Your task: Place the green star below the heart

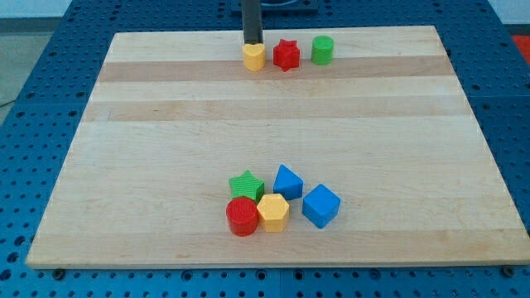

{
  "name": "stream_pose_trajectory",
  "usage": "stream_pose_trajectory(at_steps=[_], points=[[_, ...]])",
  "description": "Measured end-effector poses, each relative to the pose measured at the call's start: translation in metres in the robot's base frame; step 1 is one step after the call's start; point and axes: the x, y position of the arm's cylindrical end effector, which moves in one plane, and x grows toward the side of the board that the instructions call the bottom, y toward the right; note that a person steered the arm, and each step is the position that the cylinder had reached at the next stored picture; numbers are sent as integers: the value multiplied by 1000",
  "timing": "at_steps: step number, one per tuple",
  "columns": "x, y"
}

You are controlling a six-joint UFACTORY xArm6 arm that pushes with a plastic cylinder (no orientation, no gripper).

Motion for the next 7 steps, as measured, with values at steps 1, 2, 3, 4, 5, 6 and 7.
stream_pose_trajectory(at_steps=[1, 2, 3, 4, 5, 6, 7], points=[[-2, -64], [62, -106], [160, -108], [263, -108], [357, -90], [379, -72], [378, -25]])
